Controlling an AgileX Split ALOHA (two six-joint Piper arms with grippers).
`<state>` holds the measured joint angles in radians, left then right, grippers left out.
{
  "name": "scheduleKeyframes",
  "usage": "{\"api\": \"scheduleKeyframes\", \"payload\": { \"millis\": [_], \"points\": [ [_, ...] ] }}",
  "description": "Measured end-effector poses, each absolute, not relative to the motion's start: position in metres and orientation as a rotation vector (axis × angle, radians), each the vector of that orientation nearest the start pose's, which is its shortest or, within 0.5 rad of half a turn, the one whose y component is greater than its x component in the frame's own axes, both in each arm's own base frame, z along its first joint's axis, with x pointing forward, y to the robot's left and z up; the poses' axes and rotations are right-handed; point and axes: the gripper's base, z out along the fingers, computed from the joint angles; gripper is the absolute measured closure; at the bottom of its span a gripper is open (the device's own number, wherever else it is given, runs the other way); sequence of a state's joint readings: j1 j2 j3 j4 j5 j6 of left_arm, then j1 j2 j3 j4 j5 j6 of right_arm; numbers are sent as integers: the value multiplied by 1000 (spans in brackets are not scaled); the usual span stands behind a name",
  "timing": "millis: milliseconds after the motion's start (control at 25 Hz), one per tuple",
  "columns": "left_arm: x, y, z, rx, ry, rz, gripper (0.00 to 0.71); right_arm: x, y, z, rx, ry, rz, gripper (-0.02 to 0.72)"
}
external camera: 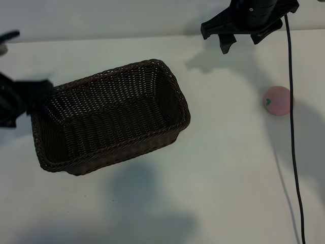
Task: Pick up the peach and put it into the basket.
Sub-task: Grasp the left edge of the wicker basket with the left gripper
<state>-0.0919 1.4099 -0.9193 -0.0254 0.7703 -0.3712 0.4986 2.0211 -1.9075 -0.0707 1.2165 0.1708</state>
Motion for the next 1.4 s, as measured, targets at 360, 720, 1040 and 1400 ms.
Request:
{"api": "scheduleKeyframes", "payload": {
  "millis": [360,720,1040,1400],
  "points": [
    [267,-25,220,-430,2702,-157,169,388,204,290,-477,2768,59,104],
    [289,-29,173,-478,2768,-160,169,388,204,290,-478,2767,59,104],
    [294,-30,159,-505,2776,-180,233,388,204,290,-481,2767,60,104],
    [295,-32,159,-525,2763,-212,602,388,205,290,-480,2768,63,104]
  ]
}}
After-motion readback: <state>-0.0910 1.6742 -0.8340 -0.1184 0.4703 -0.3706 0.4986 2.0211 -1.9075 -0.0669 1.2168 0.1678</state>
